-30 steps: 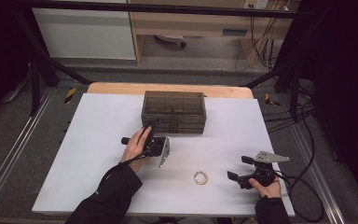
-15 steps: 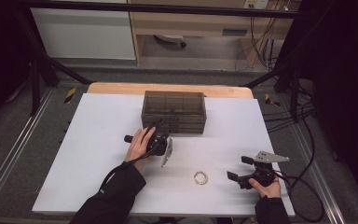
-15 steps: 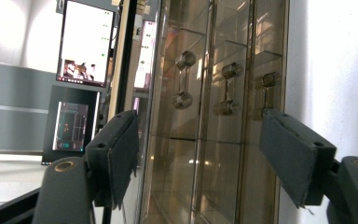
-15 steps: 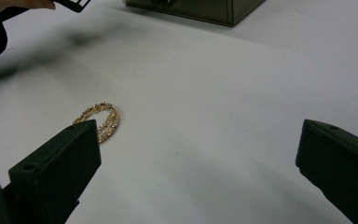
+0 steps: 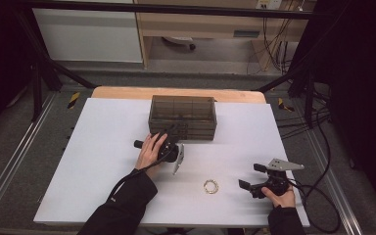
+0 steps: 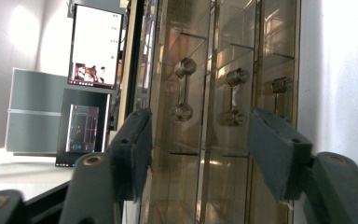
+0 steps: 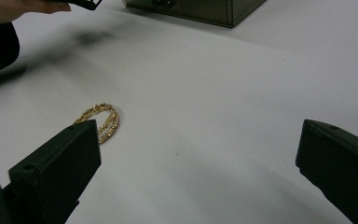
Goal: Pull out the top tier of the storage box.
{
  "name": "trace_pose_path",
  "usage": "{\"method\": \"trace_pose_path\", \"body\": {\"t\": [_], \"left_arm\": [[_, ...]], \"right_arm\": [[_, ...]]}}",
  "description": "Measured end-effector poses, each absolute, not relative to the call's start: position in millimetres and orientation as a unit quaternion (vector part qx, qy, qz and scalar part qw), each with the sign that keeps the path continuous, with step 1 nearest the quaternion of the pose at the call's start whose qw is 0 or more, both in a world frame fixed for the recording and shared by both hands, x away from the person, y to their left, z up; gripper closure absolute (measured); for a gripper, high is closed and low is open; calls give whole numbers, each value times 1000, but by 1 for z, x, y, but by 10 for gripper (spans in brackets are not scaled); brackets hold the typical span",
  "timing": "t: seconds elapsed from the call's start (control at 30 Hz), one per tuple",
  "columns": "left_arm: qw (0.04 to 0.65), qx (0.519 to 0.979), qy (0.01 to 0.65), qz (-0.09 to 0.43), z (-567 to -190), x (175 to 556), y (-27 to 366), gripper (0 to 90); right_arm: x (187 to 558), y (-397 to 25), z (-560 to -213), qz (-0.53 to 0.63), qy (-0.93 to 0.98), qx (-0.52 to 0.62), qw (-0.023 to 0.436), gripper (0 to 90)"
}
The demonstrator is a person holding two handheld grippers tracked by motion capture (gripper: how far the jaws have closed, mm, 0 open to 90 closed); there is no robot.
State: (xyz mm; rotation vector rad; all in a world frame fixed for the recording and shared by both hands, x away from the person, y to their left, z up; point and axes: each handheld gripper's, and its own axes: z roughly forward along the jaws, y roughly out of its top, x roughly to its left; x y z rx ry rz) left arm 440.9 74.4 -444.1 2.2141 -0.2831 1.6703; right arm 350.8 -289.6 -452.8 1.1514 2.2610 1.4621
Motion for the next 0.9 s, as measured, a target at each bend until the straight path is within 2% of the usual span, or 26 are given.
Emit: {"method": "trace_pose_path", "body": {"t": [0.33, 0.9], "left_arm": [[169, 775, -111, 598, -448, 443, 70, 526], [136, 754, -128, 630, -453, 442, 66, 649]], "right_arm": [[351, -290, -452, 498, 767, 391, 106, 5], [351, -290, -452, 497, 767, 391, 106, 5]]}}
